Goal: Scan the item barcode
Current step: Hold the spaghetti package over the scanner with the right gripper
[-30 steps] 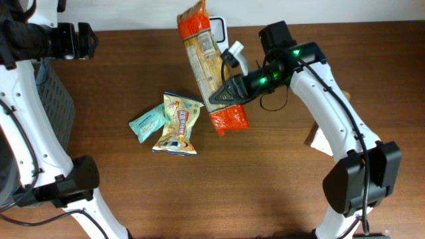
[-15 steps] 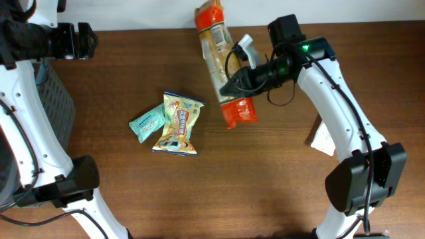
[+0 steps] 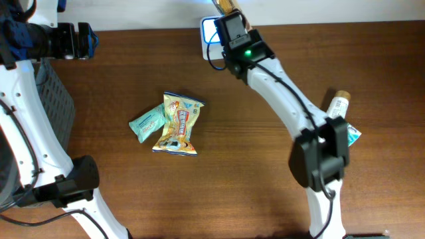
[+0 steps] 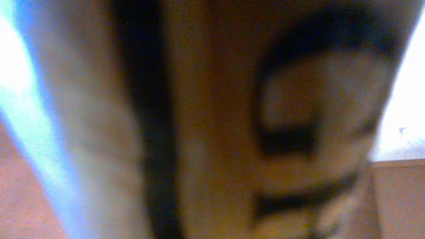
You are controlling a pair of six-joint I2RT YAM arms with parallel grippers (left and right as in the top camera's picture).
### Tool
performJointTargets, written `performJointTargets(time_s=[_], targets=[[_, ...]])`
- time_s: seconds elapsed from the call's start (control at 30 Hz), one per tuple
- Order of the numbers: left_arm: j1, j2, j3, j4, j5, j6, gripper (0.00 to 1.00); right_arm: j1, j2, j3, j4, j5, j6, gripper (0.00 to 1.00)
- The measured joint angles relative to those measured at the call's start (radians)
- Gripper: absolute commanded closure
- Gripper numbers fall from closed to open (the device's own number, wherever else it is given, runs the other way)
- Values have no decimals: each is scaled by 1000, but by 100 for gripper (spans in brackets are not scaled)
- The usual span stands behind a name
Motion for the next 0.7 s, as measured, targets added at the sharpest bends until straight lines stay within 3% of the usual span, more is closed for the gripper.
performJointTargets(time_s=[0.2,0.33,0.7], targets=[[0,0,0,1,0,0,1,4,227,0,344,225,-302,96],[0,0,0,0,0,0,1,9,302,0,470,344,-453,96],[0,0,0,0,0,0,1,11,306,0,479,423,-502,96]])
